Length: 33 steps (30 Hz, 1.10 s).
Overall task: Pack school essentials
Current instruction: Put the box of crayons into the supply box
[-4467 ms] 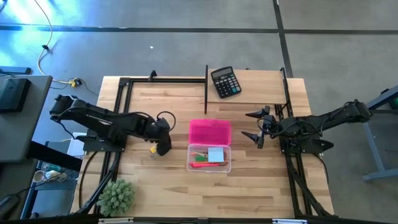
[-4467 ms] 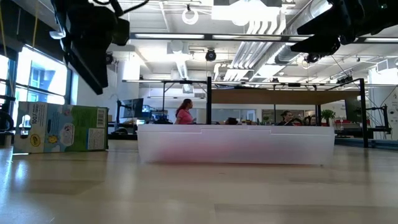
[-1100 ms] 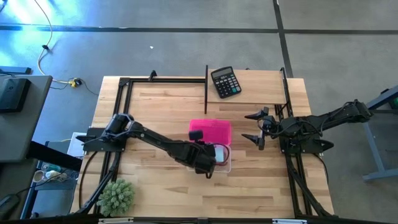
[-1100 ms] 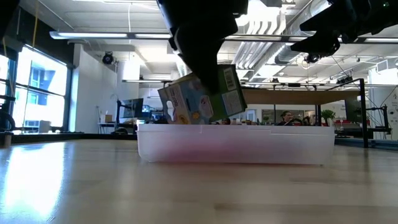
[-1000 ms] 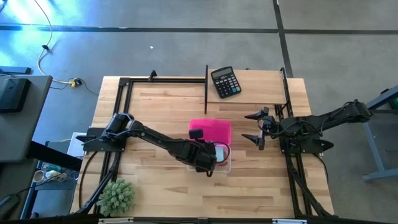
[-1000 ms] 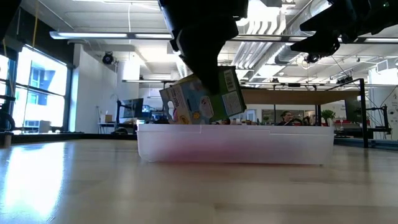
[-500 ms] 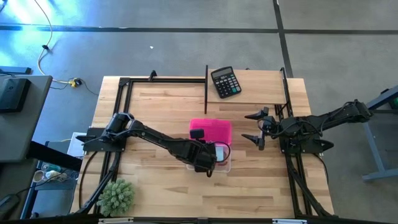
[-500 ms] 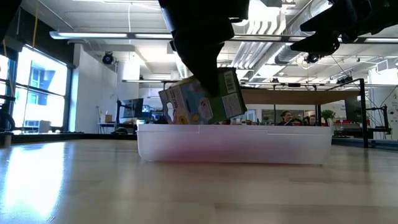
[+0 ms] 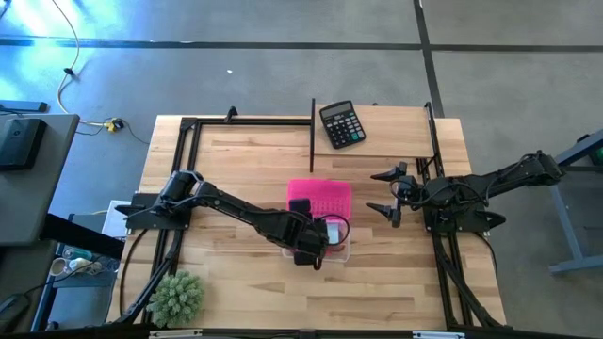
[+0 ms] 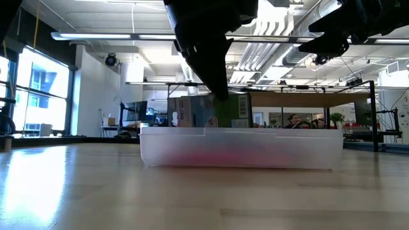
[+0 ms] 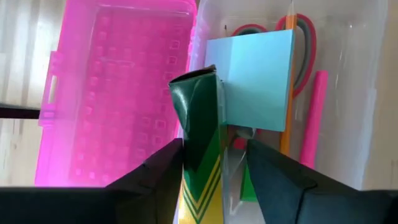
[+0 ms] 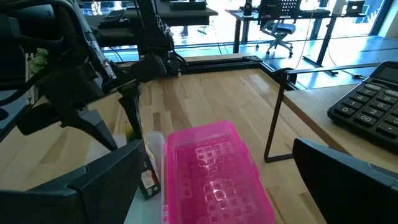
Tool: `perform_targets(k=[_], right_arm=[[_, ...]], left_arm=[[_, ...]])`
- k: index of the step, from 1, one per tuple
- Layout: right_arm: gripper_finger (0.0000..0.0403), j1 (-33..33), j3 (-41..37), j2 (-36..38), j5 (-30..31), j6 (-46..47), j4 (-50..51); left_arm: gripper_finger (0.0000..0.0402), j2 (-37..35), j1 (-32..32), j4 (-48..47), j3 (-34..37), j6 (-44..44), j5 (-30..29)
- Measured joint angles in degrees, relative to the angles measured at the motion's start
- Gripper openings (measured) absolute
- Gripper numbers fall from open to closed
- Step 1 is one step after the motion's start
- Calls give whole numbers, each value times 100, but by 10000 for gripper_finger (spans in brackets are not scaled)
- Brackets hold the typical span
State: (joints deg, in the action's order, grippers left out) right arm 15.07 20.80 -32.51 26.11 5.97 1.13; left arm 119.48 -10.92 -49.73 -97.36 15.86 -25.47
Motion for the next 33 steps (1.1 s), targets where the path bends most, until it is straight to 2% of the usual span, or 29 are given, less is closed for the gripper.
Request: perform_targets(k=[5, 11, 16, 21, 25, 29, 33], right_arm=[[399, 0, 0, 0, 0, -2, 2], [399, 1, 0, 2, 5, -2, 63], [399, 0, -2, 2, 21, -2, 154], [399, 0, 0, 2, 20, -2, 170], [399, 0, -2, 2, 20, -2, 170], [399, 2, -2, 2, 18, -2, 170], [399, 1, -2, 2, 17, -2, 175]], left_arm=[[179, -9, 0, 3, 0, 10, 20], [180, -27, -1, -19, -150, 21, 324], [180, -27, 0, -114, -335, -74, 292], [180, -27, 11, -142, -365, 46, 642], [177, -27, 2, -183, -385, -24, 242], [169, -33, 17, -657, -691, -162, -279], [162, -31, 208, -1041, -858, -355, -552]])
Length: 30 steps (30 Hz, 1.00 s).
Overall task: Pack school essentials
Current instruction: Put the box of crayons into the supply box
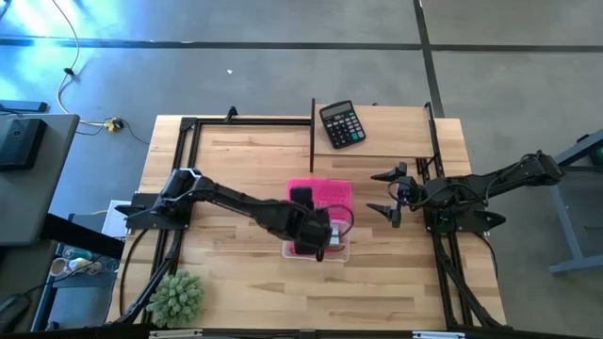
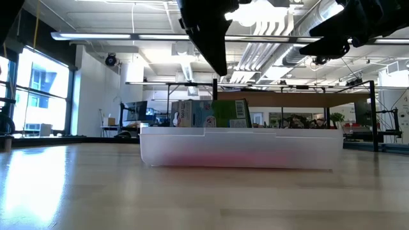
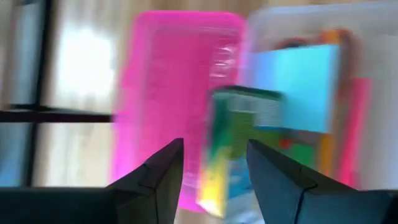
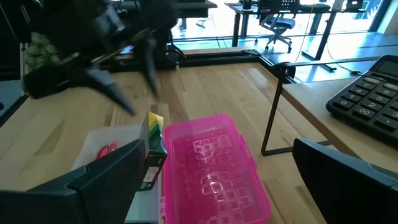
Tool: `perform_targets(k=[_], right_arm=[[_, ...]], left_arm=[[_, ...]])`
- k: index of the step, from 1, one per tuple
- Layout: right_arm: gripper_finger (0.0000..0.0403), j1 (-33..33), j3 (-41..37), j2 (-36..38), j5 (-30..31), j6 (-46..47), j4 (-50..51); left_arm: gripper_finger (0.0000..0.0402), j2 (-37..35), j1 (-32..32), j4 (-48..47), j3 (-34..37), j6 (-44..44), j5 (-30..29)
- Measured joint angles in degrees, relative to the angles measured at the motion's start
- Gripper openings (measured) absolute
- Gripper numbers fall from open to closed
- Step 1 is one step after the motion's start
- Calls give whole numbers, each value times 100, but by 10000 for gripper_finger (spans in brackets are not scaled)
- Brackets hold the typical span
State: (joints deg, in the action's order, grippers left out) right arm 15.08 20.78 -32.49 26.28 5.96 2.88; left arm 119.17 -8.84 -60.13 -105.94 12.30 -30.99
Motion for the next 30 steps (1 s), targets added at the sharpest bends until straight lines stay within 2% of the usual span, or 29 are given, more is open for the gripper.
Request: perform_targets(k=[4, 13, 18, 23, 30], right_arm=[[399, -1, 0, 0, 0, 0, 1], [399, -1, 0, 0, -4, 0, 119], [399, -1, 0, 0, -22, 0, 120], [399, 1, 0, 0, -22, 0, 122], [399, 1, 0, 0, -20, 0, 119]], left_arm=[[156, -2, 319, -140, -50, -139, -264], [144, 7, 1079, -180, 187, -213, 768], [136, 9, 1302, -175, 194, -309, 1514], [129, 29, 1339, -141, 195, -403, 1903], [127, 310, 1339, -51, 198, -547, 1999]])
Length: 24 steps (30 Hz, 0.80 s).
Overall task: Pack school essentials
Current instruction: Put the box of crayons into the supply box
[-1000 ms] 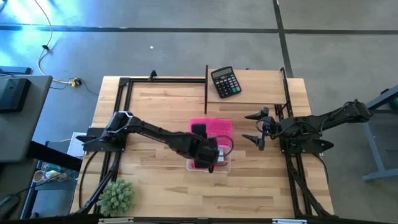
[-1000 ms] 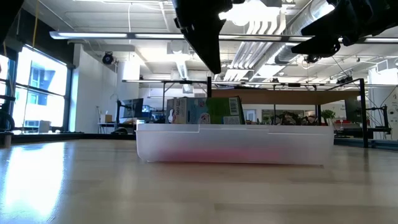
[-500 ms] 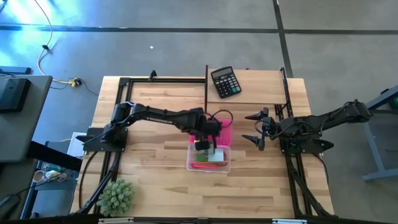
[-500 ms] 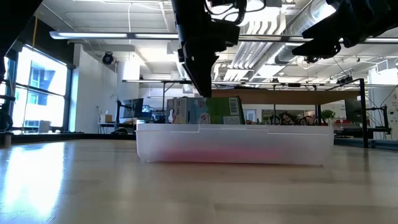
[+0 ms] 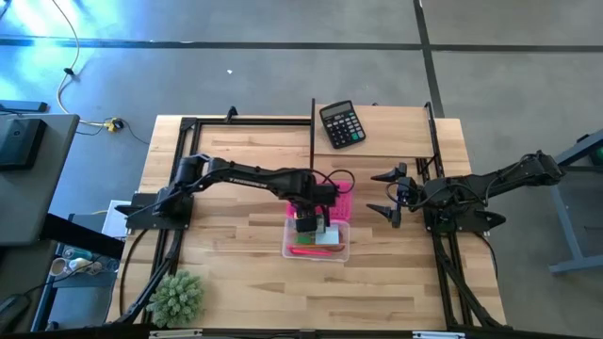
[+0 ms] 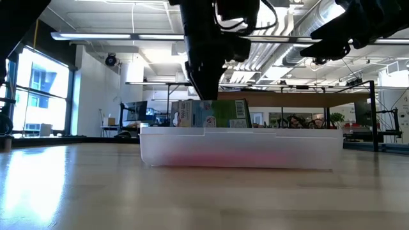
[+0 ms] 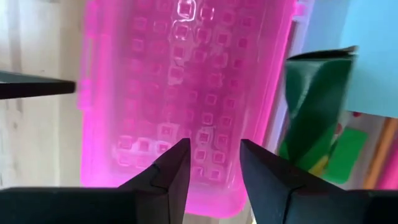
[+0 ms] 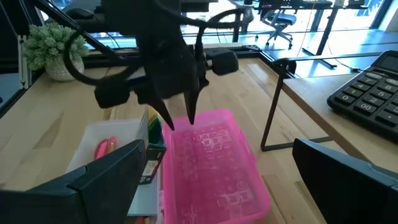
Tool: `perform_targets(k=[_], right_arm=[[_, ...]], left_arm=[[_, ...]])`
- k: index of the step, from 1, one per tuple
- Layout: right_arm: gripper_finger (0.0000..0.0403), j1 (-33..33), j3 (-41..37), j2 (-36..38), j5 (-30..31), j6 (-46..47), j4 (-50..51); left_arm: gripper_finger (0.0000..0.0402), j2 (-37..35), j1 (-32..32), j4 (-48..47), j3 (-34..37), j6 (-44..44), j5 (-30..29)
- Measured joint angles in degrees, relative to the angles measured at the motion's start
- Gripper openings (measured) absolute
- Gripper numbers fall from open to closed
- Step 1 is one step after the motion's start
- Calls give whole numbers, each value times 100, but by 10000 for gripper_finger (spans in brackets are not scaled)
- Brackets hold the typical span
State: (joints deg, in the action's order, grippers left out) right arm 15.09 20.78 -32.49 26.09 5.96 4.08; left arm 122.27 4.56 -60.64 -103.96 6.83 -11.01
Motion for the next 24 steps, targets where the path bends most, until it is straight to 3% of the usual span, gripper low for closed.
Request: perform_targets(k=[14, 24], right_arm=[[399, 0, 0, 0, 13, 0, 15], [399, 0, 0, -7, -199, 200, 0]], left_arm=[[127, 86, -46, 46, 0, -2, 573], [127, 86, -162, 23, -209, -107, 592]])
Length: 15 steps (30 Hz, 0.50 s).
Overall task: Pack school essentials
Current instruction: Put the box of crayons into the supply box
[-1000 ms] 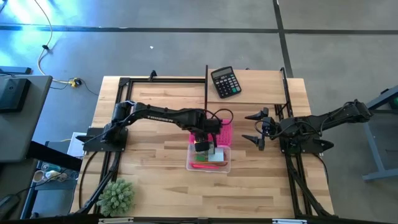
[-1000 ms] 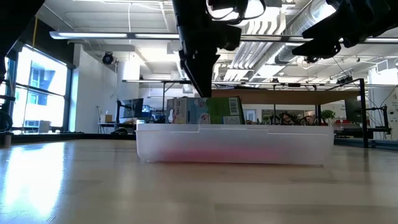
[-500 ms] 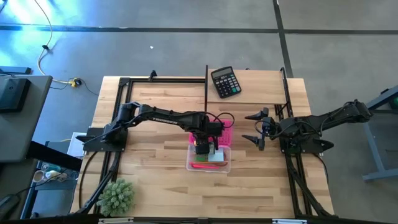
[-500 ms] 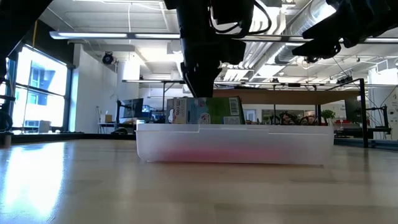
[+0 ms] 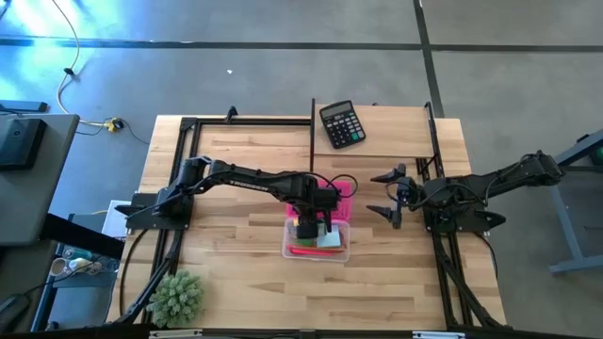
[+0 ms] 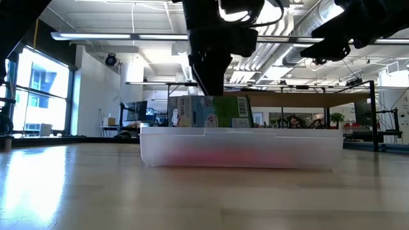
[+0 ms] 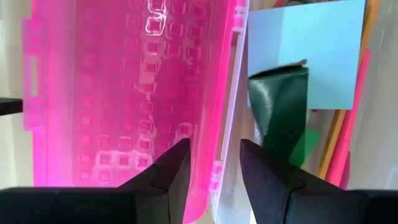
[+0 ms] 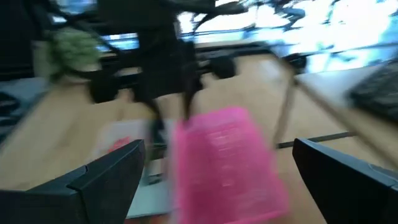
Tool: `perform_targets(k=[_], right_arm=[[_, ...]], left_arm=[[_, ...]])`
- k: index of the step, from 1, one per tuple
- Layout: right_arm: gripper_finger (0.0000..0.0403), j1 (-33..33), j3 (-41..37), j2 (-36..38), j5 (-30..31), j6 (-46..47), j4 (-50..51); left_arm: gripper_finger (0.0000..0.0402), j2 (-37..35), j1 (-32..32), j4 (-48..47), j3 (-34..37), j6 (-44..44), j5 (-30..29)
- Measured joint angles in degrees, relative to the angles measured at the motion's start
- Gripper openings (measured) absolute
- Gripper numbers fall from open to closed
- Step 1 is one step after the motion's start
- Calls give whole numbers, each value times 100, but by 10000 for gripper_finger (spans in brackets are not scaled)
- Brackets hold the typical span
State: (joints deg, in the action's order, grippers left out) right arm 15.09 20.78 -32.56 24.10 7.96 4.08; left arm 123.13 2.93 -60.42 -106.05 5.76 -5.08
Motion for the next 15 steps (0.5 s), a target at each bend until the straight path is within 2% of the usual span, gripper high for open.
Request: perform_targets(k=[4, 15], right_arm=[[399, 8, 0, -242, -869, 411, -88], [399, 7, -7, -2058, -1976, 1087, -1093]], left_arm=[[126, 0, -4, -4, -18, 0, -10], [126, 0, -6, -2, -18, 0, -26]])
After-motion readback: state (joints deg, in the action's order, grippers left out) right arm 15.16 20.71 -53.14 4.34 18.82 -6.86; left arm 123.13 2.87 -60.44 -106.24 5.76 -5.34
